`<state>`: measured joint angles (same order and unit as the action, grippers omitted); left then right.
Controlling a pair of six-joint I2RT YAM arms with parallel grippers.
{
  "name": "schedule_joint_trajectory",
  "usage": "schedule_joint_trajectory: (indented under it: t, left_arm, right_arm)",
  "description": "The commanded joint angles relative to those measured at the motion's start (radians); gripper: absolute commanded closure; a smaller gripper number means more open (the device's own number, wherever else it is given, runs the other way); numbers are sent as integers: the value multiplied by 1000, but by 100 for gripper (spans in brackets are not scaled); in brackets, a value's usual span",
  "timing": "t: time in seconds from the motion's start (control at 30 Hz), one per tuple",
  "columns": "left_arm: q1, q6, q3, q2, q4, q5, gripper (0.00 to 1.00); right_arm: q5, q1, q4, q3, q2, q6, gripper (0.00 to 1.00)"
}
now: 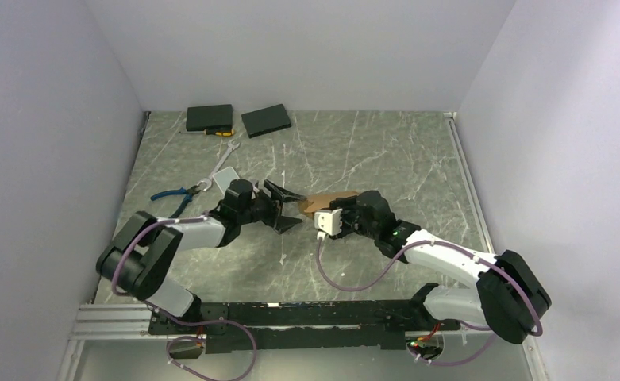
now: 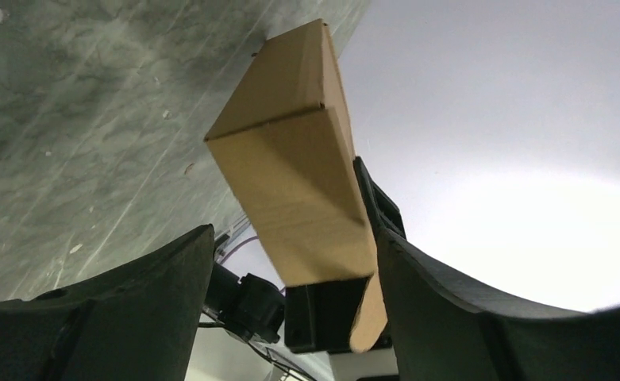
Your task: Fold the paper box
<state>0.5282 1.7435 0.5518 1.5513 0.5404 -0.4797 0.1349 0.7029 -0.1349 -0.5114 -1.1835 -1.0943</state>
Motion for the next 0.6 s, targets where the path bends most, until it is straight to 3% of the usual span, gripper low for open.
schedule_joint_trajectory:
  t: [0.0, 0.3, 0.57]
  left_arm:
    - [-25, -122, -9, -129, -102, 34, 21]
    - [-87, -458, -35, -430, -328, 105, 20]
    - [-95, -659, -45, -725, -565, 255, 9]
  right_arm:
    - [67, -35, 26, -81, 26, 108, 48]
    - [197, -123, 126, -201, 21, 259, 48]
    - [419, -269, 289, -416, -96, 564, 50]
